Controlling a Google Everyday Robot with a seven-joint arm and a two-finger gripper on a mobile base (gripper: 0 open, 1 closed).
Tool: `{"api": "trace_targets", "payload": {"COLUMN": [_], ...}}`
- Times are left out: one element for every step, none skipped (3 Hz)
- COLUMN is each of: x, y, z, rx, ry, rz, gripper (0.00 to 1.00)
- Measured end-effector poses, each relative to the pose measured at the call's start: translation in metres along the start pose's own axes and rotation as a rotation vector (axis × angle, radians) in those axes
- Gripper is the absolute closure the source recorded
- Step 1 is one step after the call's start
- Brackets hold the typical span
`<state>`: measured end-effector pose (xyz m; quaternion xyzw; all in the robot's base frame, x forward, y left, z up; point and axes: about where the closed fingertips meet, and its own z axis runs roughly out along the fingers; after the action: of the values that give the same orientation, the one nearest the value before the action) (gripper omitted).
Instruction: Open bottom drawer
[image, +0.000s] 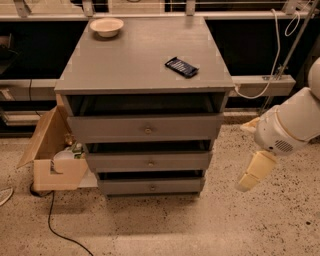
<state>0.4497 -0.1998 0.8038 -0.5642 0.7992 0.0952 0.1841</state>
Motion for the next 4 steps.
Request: {"api": "trace_targets", "payload": {"x": [0.0, 0.023, 0.041, 0.045], "y": [0.0, 0.006, 0.016, 0.027], "z": [0.0, 0.066, 0.146, 0.23], "rx": [0.0, -0.061, -0.123, -0.149], "ry": [0.0, -0.011, -0.037, -0.144], "rz": [0.0, 0.003, -0.015, -0.029], "gripper": [0.0, 0.0, 0.0, 0.0]}}
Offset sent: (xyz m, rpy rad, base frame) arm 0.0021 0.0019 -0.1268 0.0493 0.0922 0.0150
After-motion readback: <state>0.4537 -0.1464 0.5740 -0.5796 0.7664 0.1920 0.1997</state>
